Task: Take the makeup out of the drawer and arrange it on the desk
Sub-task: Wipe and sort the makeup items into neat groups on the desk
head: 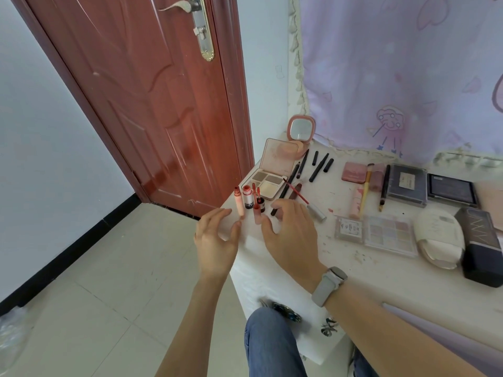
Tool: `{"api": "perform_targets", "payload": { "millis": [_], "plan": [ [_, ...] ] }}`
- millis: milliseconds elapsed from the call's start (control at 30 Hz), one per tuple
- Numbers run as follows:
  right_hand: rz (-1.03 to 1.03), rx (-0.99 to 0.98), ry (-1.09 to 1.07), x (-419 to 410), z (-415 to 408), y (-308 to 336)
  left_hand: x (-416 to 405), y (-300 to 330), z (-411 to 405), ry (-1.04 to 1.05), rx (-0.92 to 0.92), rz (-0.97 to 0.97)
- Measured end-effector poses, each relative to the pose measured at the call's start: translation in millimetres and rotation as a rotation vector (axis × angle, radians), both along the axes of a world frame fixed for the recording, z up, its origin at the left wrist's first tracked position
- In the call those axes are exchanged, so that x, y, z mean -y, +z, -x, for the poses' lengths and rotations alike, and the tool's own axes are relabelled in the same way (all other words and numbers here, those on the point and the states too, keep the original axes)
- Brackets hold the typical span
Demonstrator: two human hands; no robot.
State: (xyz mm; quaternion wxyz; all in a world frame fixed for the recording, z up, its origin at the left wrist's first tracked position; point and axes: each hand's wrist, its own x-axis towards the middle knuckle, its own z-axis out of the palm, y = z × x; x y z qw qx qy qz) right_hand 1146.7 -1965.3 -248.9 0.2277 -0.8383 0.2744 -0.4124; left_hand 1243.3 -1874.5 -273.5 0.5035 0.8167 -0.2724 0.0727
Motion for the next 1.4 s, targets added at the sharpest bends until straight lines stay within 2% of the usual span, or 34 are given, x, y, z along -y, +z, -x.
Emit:
{"api": "perform_targets", "payload": {
  "millis": [100,167,300,433,567,633,733,800,900,1000,1067,1133,1267,1400],
  "plan": [
    [0.049,0.035,0.003,17.2,20.2,5.9,-4.7,-1.7,24.0,0.055,0.151,0.084],
    [0.062,-0.013,-0.037,44.5,33.2,12.7,-3.2,1.4,40.4,0.005,0.232,0.129],
    [0.037,-0.448,-0.16,115.3,52.8,25.8,13.9,12.0,74.8,-0.197,0.268,0.102],
    [0.092,-0.8,-0.293,142.3,59.2,30.3,41.7,15.8,102.7,-0.326,0.322,-0.052],
    [0.124,-0.881,-0.287,145.4,60.3,33.9,57.8,5.4,117.4,-0.315,0.33,-0.198],
    [0.114,-0.891,-0.251,143.8,59.5,35.1,60.1,-1.0,119.6,-0.276,0.366,-0.206],
    [0.085,-0.831,-0.209,142.1,58.9,35.7,61.0,-7.0,121.4,-0.239,0.407,-0.185],
    [0.03,-0.669,-0.184,145.0,62.2,39.0,61.6,-8.5,122.0,-0.229,0.41,-0.188],
    [-0.174,-0.337,-0.096,148.4,74.6,50.0,63.0,-7.8,121.9,-0.22,0.399,-0.187],
    [-0.475,-0.06,0.045,142.4,94.6,58.7,64.3,-6.7,123.4,-0.211,0.39,-0.178],
    [-0.616,-0.017,0.149,131.7,109.6,56.4,64.5,-4.9,125.3,-0.21,0.364,-0.18],
    [-0.67,-0.019,0.207,118.5,122.5,49.6,64.2,-2.4,127.1,-0.223,0.274,-0.143],
    [-0.786,0.034,0.263,98.5,136.4,40.6,59.8,-1.4,141.3,-0.373,0.122,0.111],
    [-0.894,0.078,0.266,90.5,145.3,36.8,63.6,-0.7,161.3,-0.342,0.047,0.223]
  ]
}}
